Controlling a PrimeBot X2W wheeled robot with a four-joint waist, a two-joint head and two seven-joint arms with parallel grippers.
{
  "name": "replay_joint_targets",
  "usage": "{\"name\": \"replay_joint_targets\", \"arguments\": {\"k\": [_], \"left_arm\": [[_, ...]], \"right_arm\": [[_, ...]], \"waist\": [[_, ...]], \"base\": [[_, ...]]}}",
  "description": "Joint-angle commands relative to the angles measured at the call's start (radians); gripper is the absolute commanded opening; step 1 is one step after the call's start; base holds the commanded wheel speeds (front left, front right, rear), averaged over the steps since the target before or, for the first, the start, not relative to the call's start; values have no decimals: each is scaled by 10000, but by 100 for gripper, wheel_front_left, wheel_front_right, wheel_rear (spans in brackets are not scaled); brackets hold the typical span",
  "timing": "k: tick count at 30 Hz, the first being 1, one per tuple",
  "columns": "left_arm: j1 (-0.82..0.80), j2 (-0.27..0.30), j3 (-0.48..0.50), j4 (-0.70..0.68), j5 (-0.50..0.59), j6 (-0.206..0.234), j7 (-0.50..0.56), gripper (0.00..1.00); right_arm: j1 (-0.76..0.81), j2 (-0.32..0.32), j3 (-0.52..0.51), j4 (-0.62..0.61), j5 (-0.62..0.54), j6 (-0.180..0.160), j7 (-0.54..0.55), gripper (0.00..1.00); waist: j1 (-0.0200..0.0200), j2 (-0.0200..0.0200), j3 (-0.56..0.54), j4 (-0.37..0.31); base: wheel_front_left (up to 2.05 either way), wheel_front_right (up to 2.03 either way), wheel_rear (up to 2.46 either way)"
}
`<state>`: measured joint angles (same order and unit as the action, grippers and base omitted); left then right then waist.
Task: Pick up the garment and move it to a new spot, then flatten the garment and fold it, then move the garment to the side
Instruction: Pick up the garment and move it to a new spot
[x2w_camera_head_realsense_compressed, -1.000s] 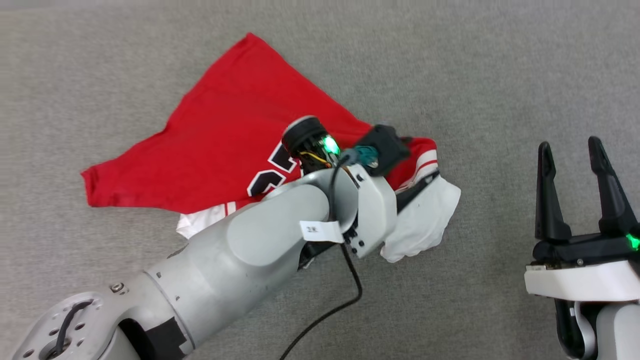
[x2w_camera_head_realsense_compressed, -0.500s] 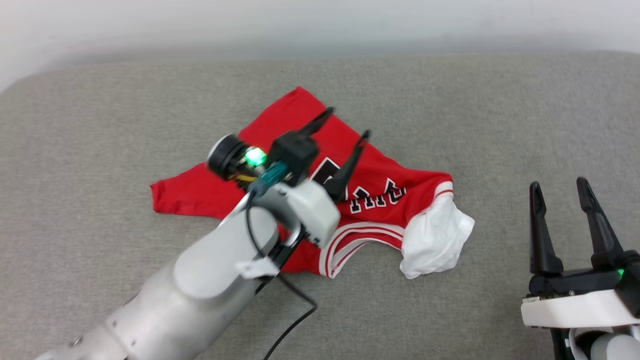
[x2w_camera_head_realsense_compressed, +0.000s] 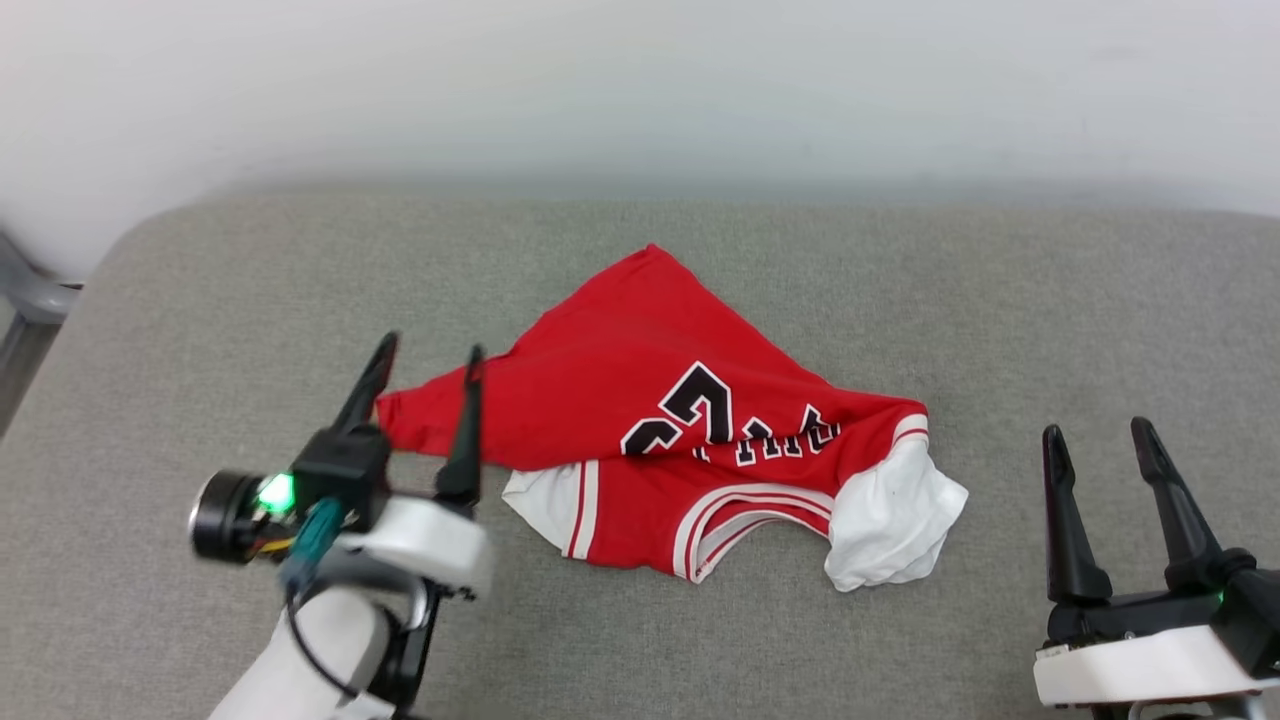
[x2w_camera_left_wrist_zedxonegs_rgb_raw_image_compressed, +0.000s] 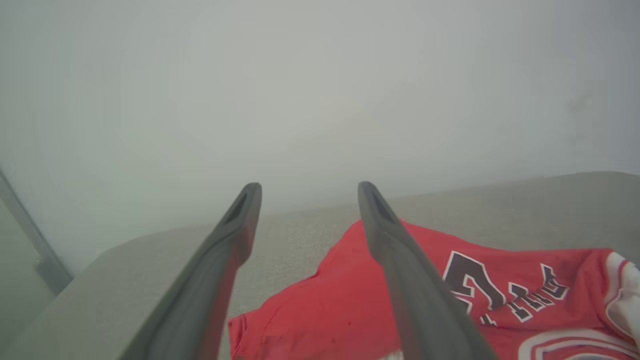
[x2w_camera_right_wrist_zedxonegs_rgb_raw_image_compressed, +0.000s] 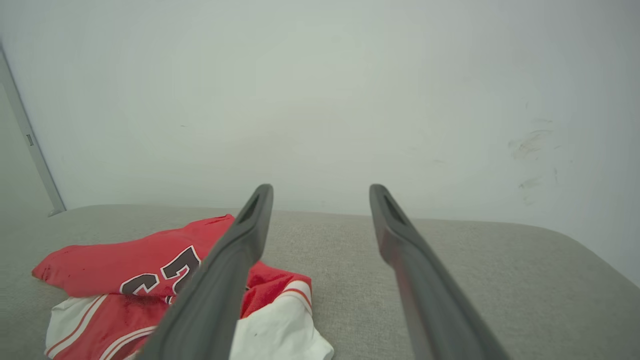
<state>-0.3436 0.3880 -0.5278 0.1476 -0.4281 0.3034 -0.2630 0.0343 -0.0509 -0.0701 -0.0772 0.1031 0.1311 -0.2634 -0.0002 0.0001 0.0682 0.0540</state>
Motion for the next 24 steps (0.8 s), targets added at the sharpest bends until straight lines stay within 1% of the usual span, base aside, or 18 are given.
{"name": "replay_joint_targets", "arguments": {"k": [1, 2, 5, 6, 10, 15, 24], "left_arm": [[120, -31, 55, -50, 42, 36, -26, 100], [738, -106, 557, -277, 311, 49, -26, 100], [1556, -260, 1241, -582, 648, -66, -27, 100], [1556, -260, 1241, -582, 648, -66, -27, 100], [2507, -621, 1867, -836, 1072, -350, -27, 100], [3316, -1167, 2516, -924, 1537, -735, -27, 100], [4021, -1967, 3563, -795, 2228, -1475, -27, 100]], "right_arm": [[120, 13, 15, 21, 78, -7, -21, 100], [232, 13, 4, 55, 136, -7, -21, 100], [378, 13, 25, 160, 293, -7, -21, 100], [378, 13, 25, 160, 293, -7, -21, 100], [544, 13, 61, 323, 536, -7, -21, 100], [709, 13, 165, 510, 688, -7, -21, 100], [1041, 13, 180, 763, 823, -5, -21, 100]], "waist": [[2, -1, -104, 57], [2, -1, -237, 97], [2, -1, -396, 124], [2, -1, -396, 124], [2, -1, -546, 133], [2, -1, -658, 104], [2, -1, -802, 115]], "base": [[0, 0, 0], [0, 0, 0], [0, 0, 0], [0, 0, 0], [0, 0, 0], [0, 0, 0], [0, 0, 0]]}}
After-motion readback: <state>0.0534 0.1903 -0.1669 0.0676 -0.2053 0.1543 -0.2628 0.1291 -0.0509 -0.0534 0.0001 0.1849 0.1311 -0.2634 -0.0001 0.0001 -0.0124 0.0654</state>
